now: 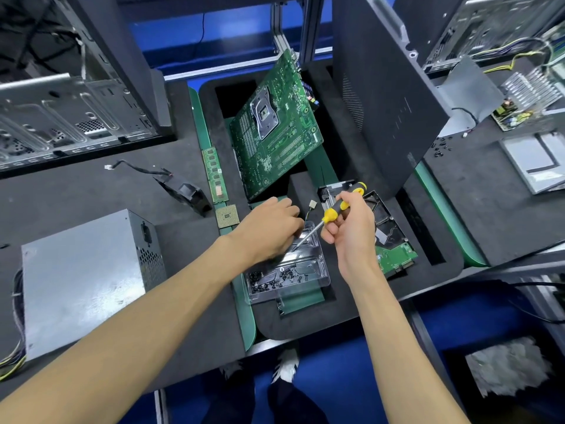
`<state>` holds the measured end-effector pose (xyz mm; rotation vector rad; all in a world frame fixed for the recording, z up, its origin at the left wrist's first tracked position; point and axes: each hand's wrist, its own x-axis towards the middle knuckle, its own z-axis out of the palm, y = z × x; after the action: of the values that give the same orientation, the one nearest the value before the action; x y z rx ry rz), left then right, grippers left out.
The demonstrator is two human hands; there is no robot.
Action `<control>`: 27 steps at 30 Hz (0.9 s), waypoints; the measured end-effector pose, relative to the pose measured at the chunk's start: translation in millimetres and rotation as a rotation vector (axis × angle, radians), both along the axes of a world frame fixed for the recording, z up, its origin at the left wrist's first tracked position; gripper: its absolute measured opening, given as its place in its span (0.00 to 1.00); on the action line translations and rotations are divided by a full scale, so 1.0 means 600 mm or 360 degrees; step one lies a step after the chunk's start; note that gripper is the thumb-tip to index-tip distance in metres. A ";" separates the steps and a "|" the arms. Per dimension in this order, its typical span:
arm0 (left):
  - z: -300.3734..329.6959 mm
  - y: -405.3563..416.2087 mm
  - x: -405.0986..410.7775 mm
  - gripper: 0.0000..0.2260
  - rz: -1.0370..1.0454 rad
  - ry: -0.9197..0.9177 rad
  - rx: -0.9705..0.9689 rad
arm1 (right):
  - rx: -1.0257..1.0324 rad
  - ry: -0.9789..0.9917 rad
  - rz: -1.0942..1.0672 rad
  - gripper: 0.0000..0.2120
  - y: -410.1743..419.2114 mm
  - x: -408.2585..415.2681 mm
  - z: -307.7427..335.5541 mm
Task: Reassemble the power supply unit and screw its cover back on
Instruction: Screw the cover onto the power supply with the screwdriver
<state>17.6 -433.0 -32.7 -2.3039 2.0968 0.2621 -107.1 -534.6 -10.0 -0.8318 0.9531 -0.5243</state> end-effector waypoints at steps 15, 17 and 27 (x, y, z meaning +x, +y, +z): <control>-0.010 0.001 0.006 0.09 -0.0023 0.0085 -0.0019 | -0.0018 0.0001 -0.0047 0.10 -0.009 -0.007 0.010; -0.005 -0.001 0.009 0.09 -0.0041 0.0095 -0.0016 | -0.0025 -0.0004 -0.0040 0.10 -0.010 -0.008 0.010; -0.001 0.009 -0.005 0.06 0.0049 0.0276 -0.0297 | -0.0064 0.0010 -0.0018 0.07 -0.016 -0.012 0.005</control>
<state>14.5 -427.7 -33.1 -2.5036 2.2567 0.2878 -114.4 -544.2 -7.3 -0.8654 0.9559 -0.5524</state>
